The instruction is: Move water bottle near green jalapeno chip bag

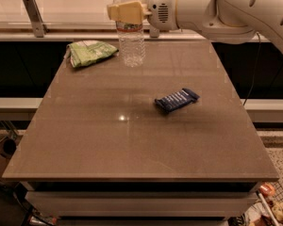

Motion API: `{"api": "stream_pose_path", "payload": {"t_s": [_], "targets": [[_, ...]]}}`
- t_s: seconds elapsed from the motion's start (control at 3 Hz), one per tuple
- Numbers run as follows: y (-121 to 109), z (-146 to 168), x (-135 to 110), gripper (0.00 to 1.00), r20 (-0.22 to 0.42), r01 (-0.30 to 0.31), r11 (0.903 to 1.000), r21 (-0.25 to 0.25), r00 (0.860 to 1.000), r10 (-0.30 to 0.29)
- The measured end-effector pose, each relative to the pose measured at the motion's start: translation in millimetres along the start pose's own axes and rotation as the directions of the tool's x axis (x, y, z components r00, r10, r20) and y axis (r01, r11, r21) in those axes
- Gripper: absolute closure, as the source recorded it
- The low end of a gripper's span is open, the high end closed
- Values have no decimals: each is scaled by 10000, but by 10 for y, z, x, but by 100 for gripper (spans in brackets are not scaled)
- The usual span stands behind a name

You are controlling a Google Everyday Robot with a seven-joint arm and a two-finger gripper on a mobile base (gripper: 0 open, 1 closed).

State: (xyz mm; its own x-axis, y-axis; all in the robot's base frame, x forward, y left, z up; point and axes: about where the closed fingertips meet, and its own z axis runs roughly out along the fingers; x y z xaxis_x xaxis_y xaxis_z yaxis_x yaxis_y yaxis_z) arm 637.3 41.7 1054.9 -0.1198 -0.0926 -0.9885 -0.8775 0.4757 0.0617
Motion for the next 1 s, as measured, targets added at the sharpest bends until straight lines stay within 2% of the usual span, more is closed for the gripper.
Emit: {"api": "stream_pose_path", "payload": {"t_s": [0.33,0.67,1.0], "targets": [[-309,225,20,100,844,339,9957,863,9956,-412],[-302,226,19,100,836,315,9960,839,9958,-386],[-325,332,6,100,841,583,9939,938,9942,-663]]}}
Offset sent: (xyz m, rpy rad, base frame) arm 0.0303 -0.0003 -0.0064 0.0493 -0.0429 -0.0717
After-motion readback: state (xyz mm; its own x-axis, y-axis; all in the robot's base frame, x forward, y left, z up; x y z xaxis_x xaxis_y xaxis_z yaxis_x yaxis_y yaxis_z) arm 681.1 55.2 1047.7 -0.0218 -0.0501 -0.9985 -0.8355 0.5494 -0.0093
